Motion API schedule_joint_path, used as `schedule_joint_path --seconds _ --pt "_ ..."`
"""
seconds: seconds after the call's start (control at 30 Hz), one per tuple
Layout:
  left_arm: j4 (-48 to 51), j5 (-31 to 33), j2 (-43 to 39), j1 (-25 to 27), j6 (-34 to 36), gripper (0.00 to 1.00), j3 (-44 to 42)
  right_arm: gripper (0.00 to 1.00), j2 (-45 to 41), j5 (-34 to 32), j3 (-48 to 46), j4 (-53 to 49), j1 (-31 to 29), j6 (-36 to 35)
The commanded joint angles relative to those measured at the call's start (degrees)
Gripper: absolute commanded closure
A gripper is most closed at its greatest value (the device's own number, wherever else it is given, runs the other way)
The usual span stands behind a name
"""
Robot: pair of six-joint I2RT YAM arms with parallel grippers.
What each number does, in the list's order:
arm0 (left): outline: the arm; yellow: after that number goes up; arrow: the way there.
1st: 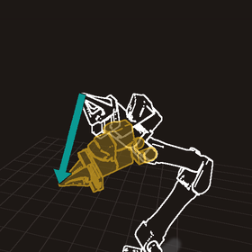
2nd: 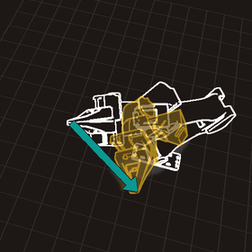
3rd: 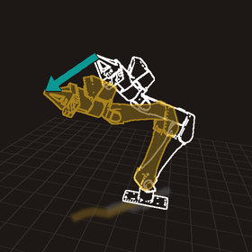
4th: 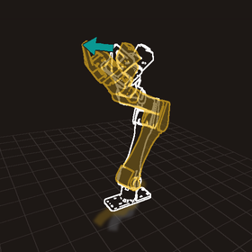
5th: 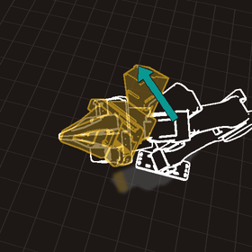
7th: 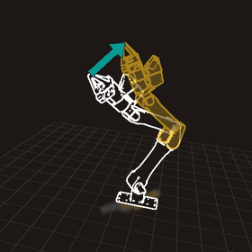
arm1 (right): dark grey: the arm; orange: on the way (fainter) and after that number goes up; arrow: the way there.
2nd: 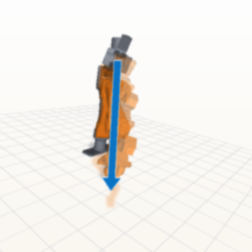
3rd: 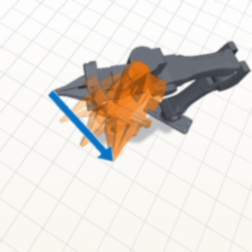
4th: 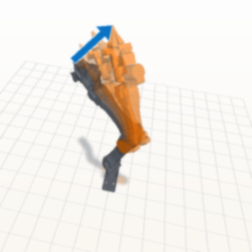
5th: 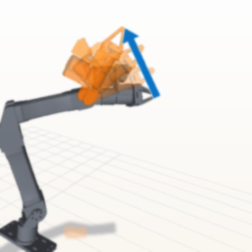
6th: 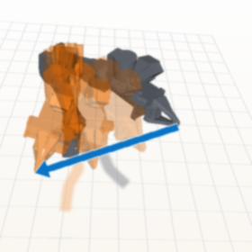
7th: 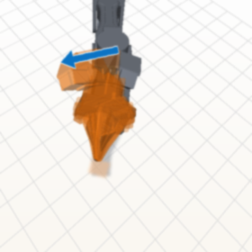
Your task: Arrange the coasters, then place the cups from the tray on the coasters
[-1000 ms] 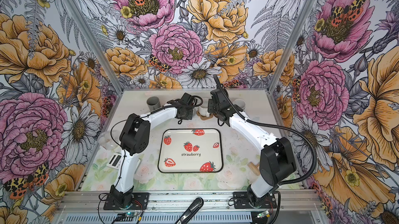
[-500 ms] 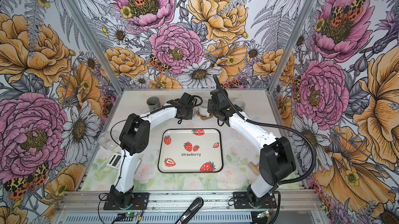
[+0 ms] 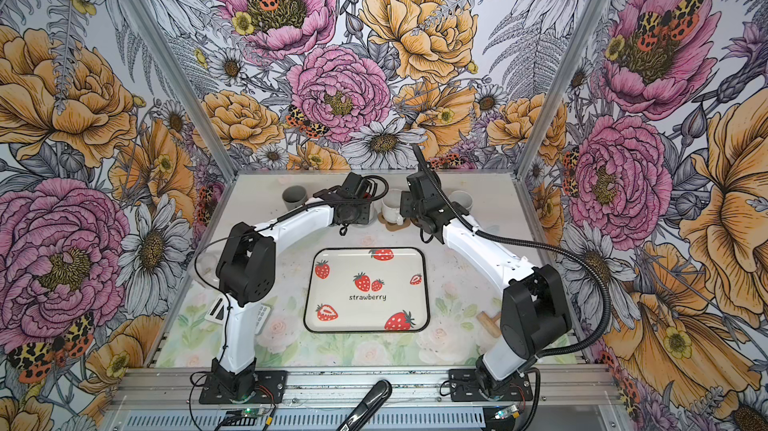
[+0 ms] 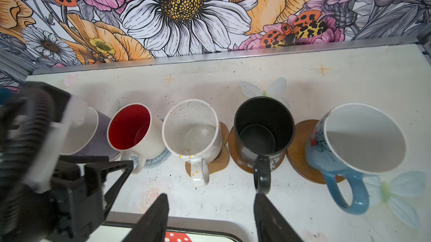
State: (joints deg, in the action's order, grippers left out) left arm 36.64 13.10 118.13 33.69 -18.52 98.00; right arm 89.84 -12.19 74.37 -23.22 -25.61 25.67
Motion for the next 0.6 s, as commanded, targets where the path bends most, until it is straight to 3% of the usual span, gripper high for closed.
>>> schedule_joint_path --seconds 0.0,0.17,0.27,0.4,0.57 --pt "-6.1 2.6 -9.6 0.4 3.1 0.44 -5.3 0.37 -5.7 -1.1 -2.3 1.4 1.3 -1.5" --pt "-20.4 1.0 -26.3 -2.1 4.6 0.33 -23.0 0.3 -12.8 -0.8 -8.9 1.4 6.1 -1.7" --pt "-24.2 1.3 -35.3 -4.7 6.7 0.27 -31.6 0.26 -17.1 -0.2 -13.3 1.9 9.4 -2.4" --pt "-28.7 4.8 -47.3 -8.4 9.7 0.22 -43.3 0.24 -21.0 -0.4 -19.0 4.0 11.6 -7.7" --pt "-37.0 6.5 -61.6 -14.2 10.7 0.07 -58.2 0.22 -21.1 -4.6 -25.0 8.2 13.3 -13.2"
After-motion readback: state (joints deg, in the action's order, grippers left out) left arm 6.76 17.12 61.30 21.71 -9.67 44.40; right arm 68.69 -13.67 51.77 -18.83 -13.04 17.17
